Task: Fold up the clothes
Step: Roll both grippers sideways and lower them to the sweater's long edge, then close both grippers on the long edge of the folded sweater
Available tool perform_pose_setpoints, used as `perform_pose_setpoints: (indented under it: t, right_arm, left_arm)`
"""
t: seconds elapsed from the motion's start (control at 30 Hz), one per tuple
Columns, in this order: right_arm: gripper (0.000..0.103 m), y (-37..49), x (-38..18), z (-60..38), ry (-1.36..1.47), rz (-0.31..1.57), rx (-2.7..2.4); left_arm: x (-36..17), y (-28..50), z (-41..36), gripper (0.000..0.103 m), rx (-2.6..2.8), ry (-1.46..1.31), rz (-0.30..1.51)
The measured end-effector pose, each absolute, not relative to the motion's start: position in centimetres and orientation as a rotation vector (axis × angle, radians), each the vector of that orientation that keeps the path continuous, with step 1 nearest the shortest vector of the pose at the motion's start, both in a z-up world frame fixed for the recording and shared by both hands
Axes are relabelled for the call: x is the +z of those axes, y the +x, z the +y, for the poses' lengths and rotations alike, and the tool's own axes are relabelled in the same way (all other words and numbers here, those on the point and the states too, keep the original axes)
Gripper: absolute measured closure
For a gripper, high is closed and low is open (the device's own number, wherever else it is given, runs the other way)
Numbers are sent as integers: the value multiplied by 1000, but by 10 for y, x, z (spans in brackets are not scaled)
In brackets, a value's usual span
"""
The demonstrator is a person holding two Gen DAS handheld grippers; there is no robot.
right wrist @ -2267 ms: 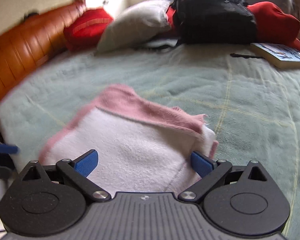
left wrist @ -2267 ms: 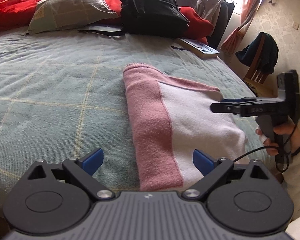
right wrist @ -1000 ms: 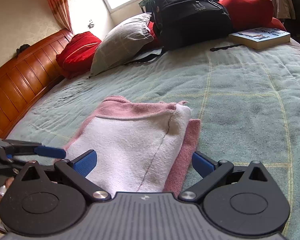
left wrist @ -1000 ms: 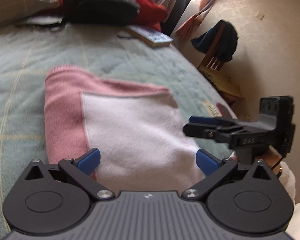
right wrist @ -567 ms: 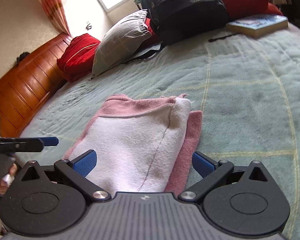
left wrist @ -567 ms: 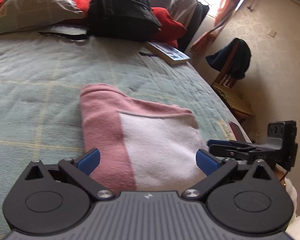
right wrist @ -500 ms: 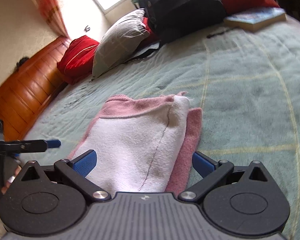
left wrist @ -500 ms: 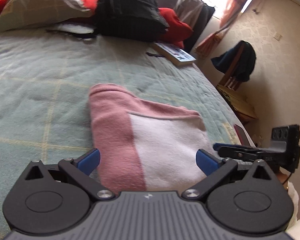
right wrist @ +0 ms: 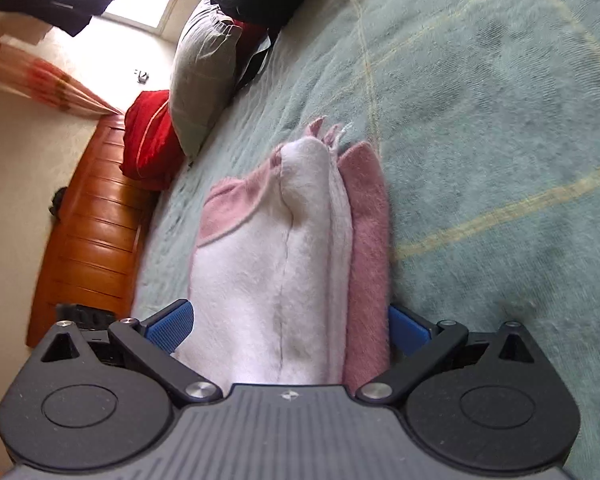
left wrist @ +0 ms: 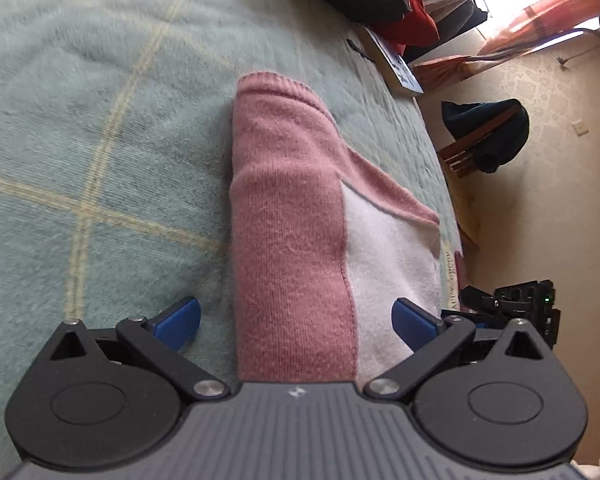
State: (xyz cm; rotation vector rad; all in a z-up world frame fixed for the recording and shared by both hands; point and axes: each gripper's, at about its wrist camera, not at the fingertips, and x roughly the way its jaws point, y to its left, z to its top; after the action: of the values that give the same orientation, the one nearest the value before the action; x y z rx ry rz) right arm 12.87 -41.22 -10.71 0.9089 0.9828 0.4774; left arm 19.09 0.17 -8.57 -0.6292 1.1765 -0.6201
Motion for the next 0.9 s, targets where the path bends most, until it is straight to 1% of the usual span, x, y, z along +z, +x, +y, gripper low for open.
perform_pose_setpoints:
  t: [0.4, 0.53, 0.67, 0.9]
  right_arm:
    - [0, 167, -112, -409, 963, 975, 496]
    - [0, 153, -111, -413, 967, 1003, 549]
    - [0, 140, -114, -417, 991, 1045, 603]
    - [0, 162, -119, -406, 1009, 1029, 633]
  left_arm:
    - [-100, 243, -21, 2, -699, -719, 1188]
    - [-99, 231, -21, 2, -755, -735, 1259]
    - [-97, 220, -27, 2, -796, -695, 1329]
    - [-104, 242, -44, 2, -772, -729, 1333]
